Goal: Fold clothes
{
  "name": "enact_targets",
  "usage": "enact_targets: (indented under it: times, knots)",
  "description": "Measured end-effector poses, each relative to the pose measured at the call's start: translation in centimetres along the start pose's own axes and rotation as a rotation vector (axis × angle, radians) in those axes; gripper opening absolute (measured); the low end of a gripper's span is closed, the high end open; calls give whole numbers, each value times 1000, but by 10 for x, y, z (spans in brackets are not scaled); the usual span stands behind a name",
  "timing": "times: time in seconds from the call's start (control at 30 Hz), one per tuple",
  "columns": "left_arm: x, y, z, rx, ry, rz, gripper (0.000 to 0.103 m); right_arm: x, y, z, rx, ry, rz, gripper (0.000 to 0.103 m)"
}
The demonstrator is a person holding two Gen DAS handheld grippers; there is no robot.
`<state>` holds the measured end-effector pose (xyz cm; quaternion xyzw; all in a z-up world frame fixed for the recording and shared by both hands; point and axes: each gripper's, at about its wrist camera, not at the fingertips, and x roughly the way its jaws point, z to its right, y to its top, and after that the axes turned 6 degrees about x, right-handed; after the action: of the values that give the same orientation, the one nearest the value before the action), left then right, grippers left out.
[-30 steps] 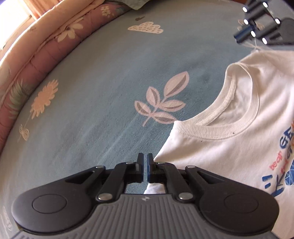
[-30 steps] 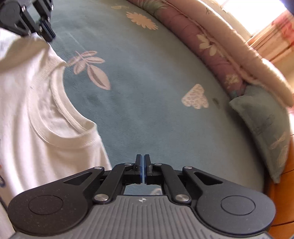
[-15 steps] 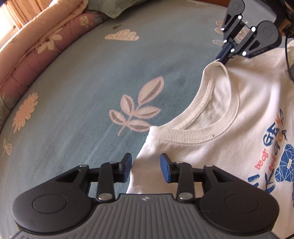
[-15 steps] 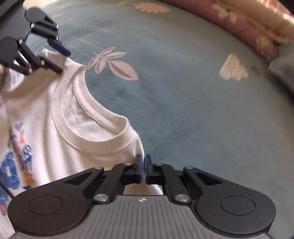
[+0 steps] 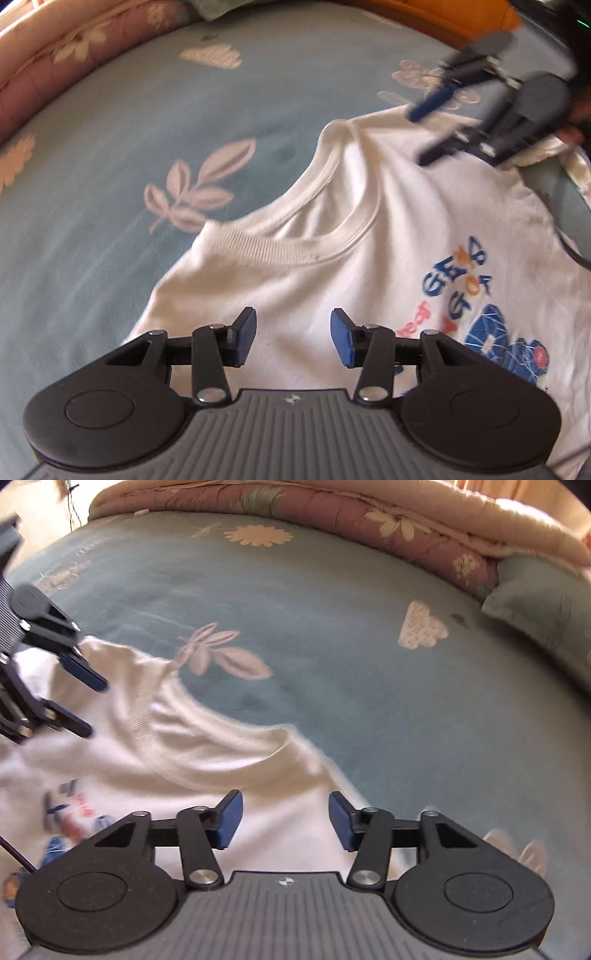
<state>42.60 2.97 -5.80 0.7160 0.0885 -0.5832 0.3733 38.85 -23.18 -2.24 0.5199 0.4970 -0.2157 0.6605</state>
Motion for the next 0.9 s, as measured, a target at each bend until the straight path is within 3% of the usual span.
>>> enact_targets:
  times: [0.13,0.2,0.27,0.33,0.47,0.6,0.73,0.8,0.9]
  knots:
    - [14,-1,-44,-175,110,52,47,25,-14,-15,36,-12,-35,65]
    - [14,4,-59,-221,94,62,46,33,-15,-15,90,-1,-38,95]
    - [7,8,-61,-220,126,62,43,39,-15,-18,140,15,-35,103]
    - [-5,12,-58,-215,148,72,43,42,-16,-22,149,-10,-28,103]
    - [-19,19,-39,-225,12,140,54,42,-20,-27,156,-47,0,103]
    - [6,20,-13,-190,-44,117,57,42,-26,-31,165,-76,42,103]
    - [27,21,-29,-288,56,144,58,41,-31,-33,168,-86,93,103]
    - [28,24,-38,-347,44,142,58,41,-33,-33,165,-85,110,103]
    - [15,25,-29,-309,44,122,58,37,-35,-33,170,-78,128,103]
